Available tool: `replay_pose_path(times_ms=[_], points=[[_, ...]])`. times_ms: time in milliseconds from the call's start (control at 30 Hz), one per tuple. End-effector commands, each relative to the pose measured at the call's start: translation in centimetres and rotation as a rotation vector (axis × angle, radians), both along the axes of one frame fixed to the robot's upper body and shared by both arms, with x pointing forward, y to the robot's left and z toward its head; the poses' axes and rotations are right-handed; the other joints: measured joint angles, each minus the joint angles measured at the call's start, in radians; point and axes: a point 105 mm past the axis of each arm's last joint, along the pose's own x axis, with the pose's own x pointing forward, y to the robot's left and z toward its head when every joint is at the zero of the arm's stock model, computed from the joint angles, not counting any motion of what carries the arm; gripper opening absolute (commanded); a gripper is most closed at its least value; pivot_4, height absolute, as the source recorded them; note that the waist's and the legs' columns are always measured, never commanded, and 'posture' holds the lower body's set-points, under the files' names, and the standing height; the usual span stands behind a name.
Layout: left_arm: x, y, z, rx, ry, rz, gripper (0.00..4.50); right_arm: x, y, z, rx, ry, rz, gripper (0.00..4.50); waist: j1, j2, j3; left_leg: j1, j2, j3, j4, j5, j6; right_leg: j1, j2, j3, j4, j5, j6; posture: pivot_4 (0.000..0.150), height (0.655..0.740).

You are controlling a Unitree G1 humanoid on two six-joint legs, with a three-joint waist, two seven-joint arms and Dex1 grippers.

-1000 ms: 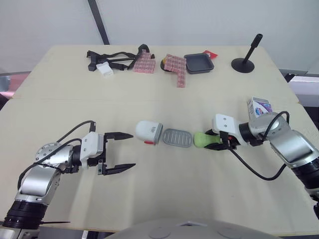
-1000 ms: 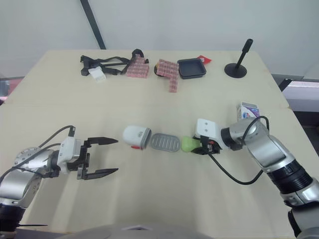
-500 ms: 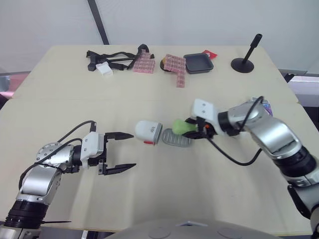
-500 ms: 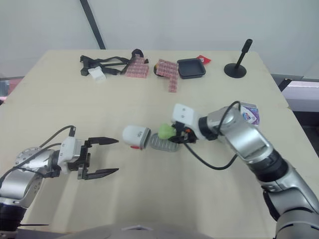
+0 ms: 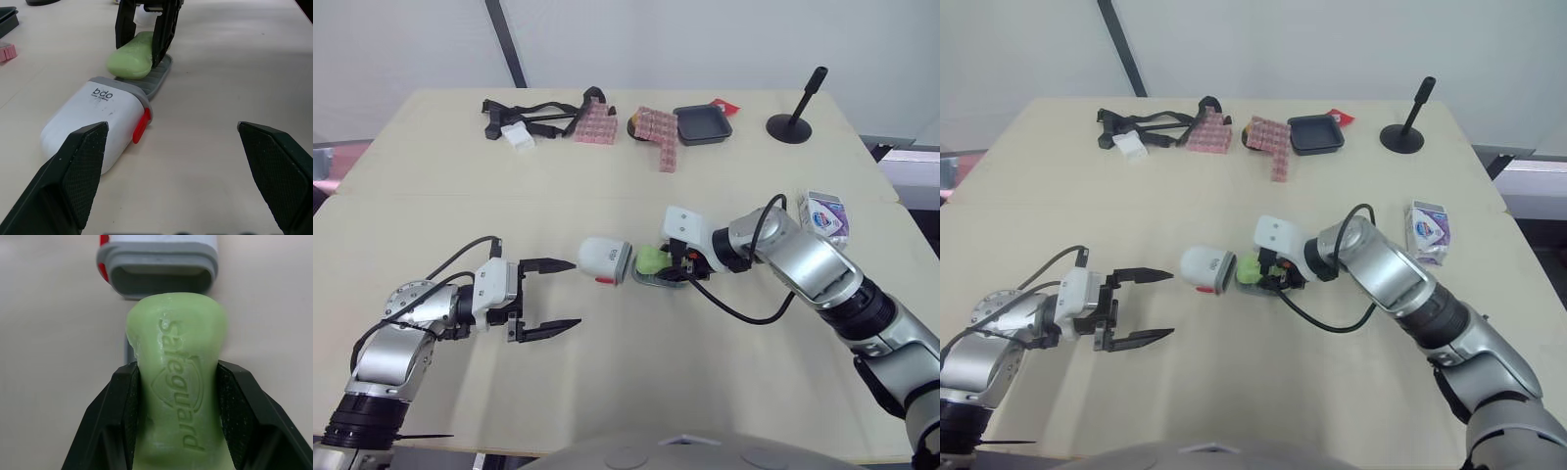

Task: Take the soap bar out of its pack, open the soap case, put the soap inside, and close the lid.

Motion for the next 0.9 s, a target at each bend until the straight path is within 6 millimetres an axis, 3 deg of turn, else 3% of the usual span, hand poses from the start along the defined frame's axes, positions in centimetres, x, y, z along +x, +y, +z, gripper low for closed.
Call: replay_pose_path(times_ms=[33,567,633,800,900], points=[[-0.15,-0.42,0.53,-0.017,-0.026,-0.013,4.5,0.38,0.51,1.09,0.006,-0.041,0.0,1.76,0.0,0.0,0.0,0.0,0.0,0.0,0.0,0.0,0.0,0.0,0.0,0.0,0.0,0.0,0.0,0.15,0.74],[0.09,-0.83,0.52,-0.026,-0.031,-0.006,4.5,0.04,0.97,0.7,0.013,0.002,0.016,1.76,0.001,0.0,0.0,0.0,0.0,0.0,0.0,0.0,-0.002,0.002,0.002,0.0,0.0,0.0,0.0,0.15,0.74],[0.03,-0.86,0.5,-0.025,-0.031,-0.006,4.5,0.04,0.97,0.74,0.009,-0.002,0.022,2.81,0.001,0.0,0.0,0.0,0.001,0.0,0.0,0.0,-0.002,0.002,0.002,0.0,0.0,0.0,0.0,0.15,0.74],[-0.01,-0.9,0.46,-0.024,-0.029,-0.006,4.5,0.12,1.07,1.01,0.013,-0.019,0.033,4.43,0.001,0.0,0.0,0.0,0.003,0.0,0.0,0.0,-0.003,0.002,0.002,0.0,0.0,0.0,0.0,0.15,0.74],[-0.03,-0.94,0.44,-0.024,-0.028,-0.006,4.5,0.15,1.1,1.14,0.018,-0.026,0.036,4.48,0.001,0.0,0.0,0.0,0.004,0.0,0.0,0.0,-0.003,0.002,0.003,0.0,0.0,0.0,0.0,0.15,0.74]])
